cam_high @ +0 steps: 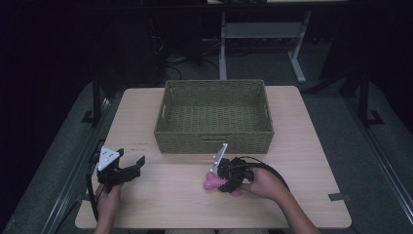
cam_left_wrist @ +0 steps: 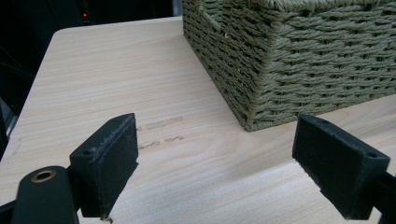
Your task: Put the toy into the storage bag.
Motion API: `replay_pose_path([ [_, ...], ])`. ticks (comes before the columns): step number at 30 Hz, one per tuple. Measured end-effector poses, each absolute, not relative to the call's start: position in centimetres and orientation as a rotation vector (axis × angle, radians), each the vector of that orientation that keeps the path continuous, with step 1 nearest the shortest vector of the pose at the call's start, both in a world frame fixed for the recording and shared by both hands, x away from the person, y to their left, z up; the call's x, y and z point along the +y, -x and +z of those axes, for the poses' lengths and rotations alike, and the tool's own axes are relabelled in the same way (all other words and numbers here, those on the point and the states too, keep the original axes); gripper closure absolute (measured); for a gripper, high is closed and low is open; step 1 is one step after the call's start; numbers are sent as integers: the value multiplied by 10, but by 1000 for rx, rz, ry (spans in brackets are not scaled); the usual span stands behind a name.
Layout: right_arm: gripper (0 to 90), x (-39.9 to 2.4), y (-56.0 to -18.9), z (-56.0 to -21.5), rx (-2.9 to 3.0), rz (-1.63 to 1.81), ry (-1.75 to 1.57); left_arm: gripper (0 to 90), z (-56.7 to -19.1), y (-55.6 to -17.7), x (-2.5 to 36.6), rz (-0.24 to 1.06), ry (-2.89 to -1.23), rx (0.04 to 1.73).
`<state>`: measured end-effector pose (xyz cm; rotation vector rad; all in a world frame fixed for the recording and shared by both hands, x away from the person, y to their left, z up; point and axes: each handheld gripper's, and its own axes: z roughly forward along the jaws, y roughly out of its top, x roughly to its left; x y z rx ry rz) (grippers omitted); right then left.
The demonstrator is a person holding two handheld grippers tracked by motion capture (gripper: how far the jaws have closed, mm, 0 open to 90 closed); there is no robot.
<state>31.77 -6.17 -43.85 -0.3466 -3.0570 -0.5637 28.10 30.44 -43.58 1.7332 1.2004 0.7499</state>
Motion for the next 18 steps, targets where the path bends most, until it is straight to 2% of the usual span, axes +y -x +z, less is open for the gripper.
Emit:
replay_pose_path([
  [10, 580, -62, -316, -436, -3068, -546, 314, 139, -436, -281, 304, 750, -1742, 1200],
  [18, 581, -77, -325, -420, -3017, -633, 332, 138, -436, -280, 305, 754, -1731, 1206],
])
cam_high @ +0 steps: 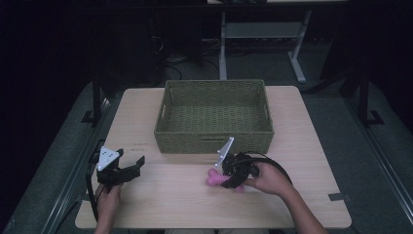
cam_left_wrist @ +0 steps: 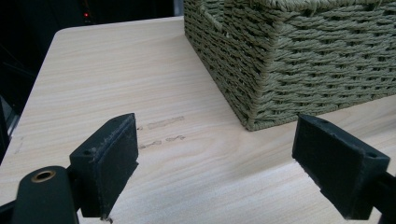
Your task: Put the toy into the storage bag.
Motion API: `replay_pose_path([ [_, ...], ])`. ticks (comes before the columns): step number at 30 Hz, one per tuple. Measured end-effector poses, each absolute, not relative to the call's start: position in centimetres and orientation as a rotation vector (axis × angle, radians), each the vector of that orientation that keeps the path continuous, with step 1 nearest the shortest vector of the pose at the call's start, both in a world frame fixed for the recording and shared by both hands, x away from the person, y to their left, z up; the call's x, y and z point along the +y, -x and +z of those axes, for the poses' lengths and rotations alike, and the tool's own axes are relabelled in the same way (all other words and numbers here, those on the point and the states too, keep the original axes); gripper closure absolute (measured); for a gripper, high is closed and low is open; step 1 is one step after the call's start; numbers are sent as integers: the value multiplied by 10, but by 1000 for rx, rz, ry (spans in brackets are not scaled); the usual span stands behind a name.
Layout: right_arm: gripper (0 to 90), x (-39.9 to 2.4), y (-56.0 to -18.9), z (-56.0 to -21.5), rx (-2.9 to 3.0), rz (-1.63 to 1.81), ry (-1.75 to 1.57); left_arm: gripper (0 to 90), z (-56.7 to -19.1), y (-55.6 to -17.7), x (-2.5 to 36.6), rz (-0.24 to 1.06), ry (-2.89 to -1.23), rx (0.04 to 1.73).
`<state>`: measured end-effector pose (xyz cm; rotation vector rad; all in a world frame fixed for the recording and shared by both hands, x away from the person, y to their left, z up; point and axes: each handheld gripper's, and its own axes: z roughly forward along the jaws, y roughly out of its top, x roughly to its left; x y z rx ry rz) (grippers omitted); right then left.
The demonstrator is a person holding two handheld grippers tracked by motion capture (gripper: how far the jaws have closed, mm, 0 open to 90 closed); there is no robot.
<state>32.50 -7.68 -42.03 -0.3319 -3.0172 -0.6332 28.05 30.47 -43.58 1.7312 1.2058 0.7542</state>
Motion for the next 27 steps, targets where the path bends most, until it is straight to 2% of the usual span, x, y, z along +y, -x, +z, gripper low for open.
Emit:
replay_pose_path([
  [15, 582, -102, -345, -382, -2979, -711, 341, 138, -438, -282, 303, 754, -1738, 1213],
  [27, 582, -106, -360, -355, -2997, -715, 331, 139, -437, -283, 304, 765, -1740, 1212],
])
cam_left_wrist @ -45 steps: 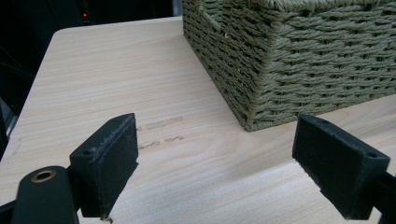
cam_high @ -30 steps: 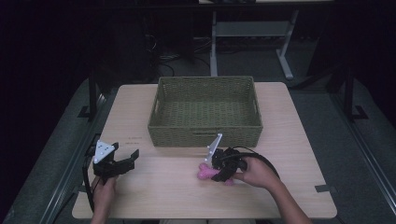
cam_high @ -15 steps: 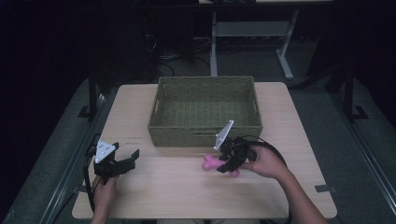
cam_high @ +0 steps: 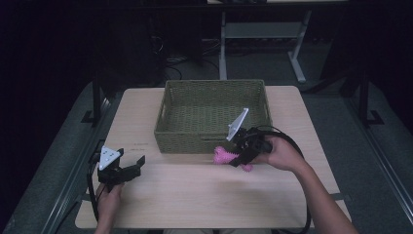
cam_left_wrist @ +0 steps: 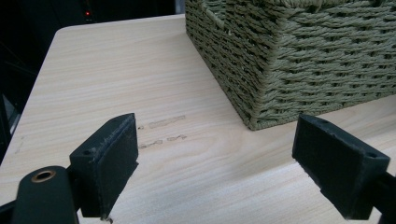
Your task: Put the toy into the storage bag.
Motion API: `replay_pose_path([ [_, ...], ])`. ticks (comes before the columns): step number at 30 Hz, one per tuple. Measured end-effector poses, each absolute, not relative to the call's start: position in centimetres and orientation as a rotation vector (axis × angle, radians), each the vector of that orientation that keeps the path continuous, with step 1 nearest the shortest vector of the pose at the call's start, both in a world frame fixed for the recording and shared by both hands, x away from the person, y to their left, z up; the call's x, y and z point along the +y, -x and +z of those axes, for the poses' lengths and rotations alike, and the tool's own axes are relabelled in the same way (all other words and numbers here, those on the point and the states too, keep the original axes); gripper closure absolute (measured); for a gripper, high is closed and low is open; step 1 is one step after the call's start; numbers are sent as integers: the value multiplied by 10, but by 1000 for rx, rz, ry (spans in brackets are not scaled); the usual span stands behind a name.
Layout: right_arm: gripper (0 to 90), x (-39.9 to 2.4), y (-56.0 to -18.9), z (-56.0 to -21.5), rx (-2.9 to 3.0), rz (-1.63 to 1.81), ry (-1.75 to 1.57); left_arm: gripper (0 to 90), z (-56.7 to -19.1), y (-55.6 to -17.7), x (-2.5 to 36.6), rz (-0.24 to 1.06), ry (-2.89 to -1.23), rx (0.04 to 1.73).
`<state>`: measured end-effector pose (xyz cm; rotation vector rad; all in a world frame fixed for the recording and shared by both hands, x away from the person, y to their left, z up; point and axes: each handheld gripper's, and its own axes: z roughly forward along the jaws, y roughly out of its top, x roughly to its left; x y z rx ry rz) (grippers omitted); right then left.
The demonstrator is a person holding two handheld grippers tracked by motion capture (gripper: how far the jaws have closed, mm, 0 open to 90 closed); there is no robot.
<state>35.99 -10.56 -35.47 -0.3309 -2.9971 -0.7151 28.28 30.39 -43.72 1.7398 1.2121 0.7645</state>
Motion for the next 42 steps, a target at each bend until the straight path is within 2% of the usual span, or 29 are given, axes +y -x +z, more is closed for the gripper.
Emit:
replay_pose_path([
  [42, 582, -107, -419, -302, -3018, -713, 352, 138, -438, -285, 304, 763, -1737, 1215],
])
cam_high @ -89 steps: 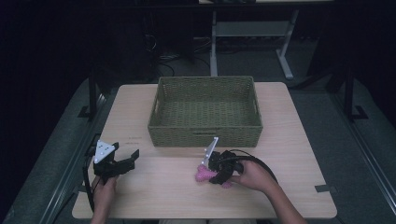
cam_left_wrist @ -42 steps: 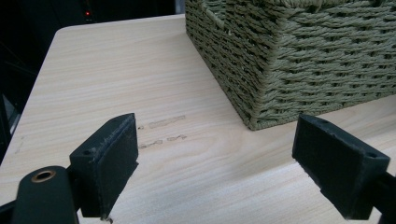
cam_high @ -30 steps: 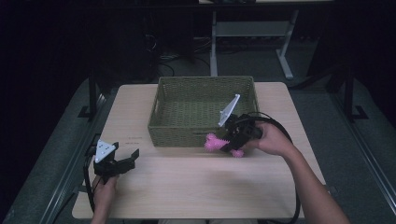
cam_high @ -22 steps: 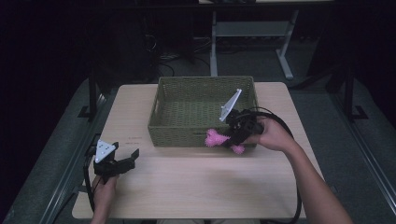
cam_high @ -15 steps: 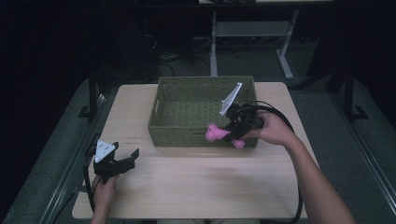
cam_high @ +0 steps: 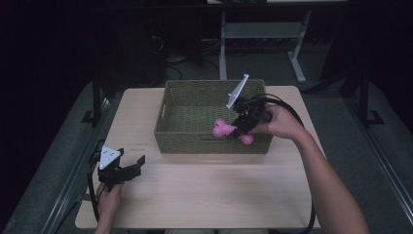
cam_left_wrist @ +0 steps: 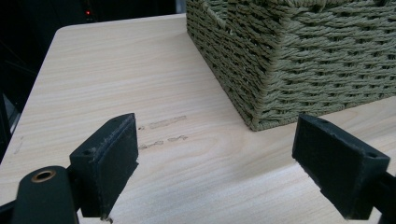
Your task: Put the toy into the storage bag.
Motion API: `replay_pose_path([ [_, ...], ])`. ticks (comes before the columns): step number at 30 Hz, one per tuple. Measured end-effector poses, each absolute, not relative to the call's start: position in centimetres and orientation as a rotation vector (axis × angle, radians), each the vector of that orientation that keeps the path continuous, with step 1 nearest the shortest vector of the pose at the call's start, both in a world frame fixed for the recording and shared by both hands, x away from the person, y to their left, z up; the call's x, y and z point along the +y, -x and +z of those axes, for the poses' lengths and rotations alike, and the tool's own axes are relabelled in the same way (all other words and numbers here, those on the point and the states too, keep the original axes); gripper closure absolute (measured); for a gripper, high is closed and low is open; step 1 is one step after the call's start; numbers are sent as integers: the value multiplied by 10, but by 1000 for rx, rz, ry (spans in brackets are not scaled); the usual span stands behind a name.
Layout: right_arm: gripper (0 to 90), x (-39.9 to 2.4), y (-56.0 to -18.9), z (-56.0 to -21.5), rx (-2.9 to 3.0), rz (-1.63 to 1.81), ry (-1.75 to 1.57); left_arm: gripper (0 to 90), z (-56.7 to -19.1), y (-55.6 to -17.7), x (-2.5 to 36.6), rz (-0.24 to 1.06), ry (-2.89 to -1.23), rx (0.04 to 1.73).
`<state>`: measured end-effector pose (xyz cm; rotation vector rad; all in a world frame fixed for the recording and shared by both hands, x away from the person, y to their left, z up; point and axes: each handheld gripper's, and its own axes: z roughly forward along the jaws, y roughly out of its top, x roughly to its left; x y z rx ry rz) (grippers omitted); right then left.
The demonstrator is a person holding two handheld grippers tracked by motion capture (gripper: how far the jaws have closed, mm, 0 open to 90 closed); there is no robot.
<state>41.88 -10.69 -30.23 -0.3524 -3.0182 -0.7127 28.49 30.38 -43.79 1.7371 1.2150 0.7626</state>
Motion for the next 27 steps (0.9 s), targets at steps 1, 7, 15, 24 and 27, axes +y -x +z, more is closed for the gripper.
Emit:
replay_pose_path([
  [1, 582, -107, -419, -302, -3018, -713, 352, 138, -438, -285, 304, 763, -1737, 1215],
  [7, 581, -106, -430, -300, -3016, -707, 367, 139, -438, -285, 304, 760, -1736, 1216],
  [15, 581, -108, -445, -305, -2995, -720, 396, 139, -439, -286, 303, 757, -1741, 1217],
  [24, 581, -106, -460, -307, -3005, -682, 410, 139, -439, -286, 302, 762, -1747, 1213],
  [27, 581, -106, -463, -307, -2996, -706, 414, 139, -439, -286, 302, 758, -1746, 1214],
])
